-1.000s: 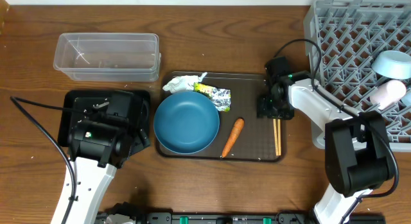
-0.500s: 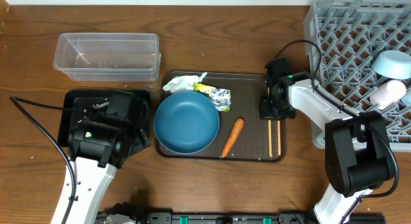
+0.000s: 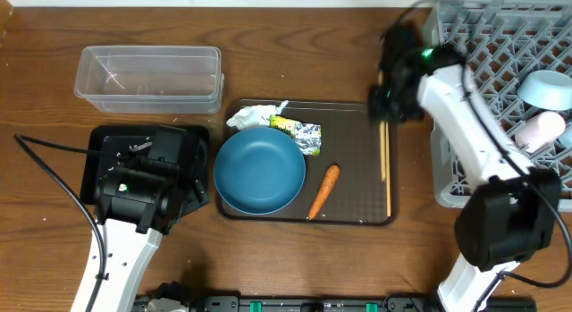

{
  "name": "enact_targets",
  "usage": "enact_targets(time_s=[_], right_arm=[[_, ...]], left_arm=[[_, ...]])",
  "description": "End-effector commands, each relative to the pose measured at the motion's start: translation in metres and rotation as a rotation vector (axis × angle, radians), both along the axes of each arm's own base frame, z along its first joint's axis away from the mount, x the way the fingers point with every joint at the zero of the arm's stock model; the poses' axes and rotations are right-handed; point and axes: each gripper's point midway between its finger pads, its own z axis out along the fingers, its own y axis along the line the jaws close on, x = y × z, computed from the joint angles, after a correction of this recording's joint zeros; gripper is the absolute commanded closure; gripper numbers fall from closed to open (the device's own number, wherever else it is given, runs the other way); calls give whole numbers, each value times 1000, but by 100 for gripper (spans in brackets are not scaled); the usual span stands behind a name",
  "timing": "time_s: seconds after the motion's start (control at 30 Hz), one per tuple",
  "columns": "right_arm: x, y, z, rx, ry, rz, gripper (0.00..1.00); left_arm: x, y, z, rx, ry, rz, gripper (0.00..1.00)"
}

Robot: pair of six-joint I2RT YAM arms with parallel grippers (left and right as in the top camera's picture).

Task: Sort waste into correct bins and load items into the dishwasher rack
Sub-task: 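Carry the chopstick to the rack and drop it in upright, then return the right gripper to the remaining chopstick on the tray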

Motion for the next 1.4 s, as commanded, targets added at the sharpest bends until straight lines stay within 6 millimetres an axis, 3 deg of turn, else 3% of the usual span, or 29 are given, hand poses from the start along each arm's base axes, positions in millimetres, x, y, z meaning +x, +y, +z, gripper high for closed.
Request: enact_targets(time_s=[0.0, 0.13, 0.37, 0.47, 0.6, 0.73, 0.83, 0.97, 1.13, 1.37], right_arm=[[29, -37, 44, -69, -133, -11, 93], [48, -75, 70, -118, -224, 19, 86], [75, -144, 84, -119, -339, -157, 92], [79, -161, 87, -108, -364, -188, 92], [81, -164, 89, -83, -376, -188, 82], [82, -152, 88, -15, -373, -174, 75], [81, -126, 88, 94, -363, -115, 64], [73, -94, 83, 113, -321, -52, 59], [61, -55, 67, 28, -258, 23, 39], [51, -42, 27, -234, -196, -36, 27]], left_arm=[[1, 2, 3, 5, -12, 19, 2], [1, 2, 3, 5, -12, 19, 2], [1, 2, 3, 5, -12, 19, 2], [1, 2, 3, 5, -12, 19, 2], [1, 2, 3, 5, -12, 19, 2], [1, 2, 3, 5, -12, 19, 2], [1, 2, 3, 5, -12, 19, 2], [1, 2, 3, 5, -12, 19, 2], [1, 2, 3, 5, -12, 19, 2], [1, 2, 3, 5, -12, 19, 2]])
